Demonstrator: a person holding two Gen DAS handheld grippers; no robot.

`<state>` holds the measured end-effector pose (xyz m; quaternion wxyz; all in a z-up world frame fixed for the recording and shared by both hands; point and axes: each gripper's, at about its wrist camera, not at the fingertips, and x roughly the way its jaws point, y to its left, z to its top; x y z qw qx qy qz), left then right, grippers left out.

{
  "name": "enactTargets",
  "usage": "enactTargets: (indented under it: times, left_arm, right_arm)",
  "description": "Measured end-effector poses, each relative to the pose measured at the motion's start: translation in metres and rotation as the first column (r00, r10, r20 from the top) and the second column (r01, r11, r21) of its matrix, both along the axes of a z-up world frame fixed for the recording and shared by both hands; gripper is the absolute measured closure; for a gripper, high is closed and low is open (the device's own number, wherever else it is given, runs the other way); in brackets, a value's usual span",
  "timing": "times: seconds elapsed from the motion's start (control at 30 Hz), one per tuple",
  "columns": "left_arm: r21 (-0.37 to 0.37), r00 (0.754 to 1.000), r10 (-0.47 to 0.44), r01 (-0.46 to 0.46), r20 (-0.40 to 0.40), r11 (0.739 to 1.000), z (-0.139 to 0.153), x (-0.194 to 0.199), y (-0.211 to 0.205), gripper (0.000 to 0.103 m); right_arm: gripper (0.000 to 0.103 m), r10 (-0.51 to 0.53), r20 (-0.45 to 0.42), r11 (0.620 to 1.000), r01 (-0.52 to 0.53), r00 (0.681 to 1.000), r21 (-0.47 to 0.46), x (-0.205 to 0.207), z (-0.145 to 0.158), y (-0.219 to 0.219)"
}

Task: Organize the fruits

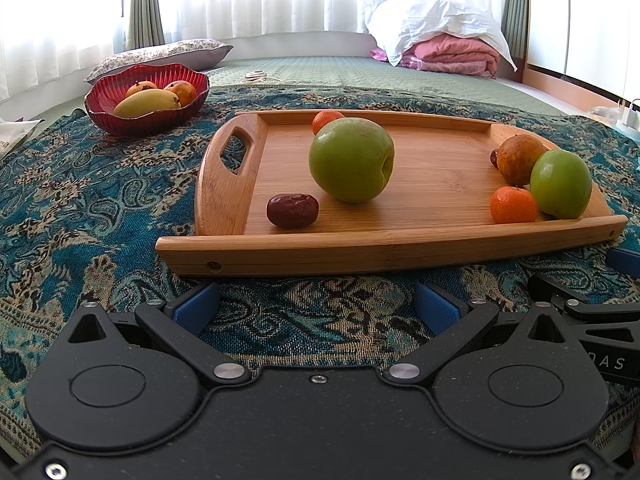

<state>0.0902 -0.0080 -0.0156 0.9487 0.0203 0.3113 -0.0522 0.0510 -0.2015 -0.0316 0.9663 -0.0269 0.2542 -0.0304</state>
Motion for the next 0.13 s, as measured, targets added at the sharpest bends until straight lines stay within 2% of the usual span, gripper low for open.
enactTargets:
  times: [0.13]
  left_arm:
    - [0.000, 1.000, 0.000, 0.000, 0.001, 1.000, 0.0006, -0.0006, 0.0000, 0.000]
  right_arm:
    - [0.000, 0.000, 0.000, 1.000, 0.000, 1.000, 0.000, 0.0000, 0.0001, 0.0001]
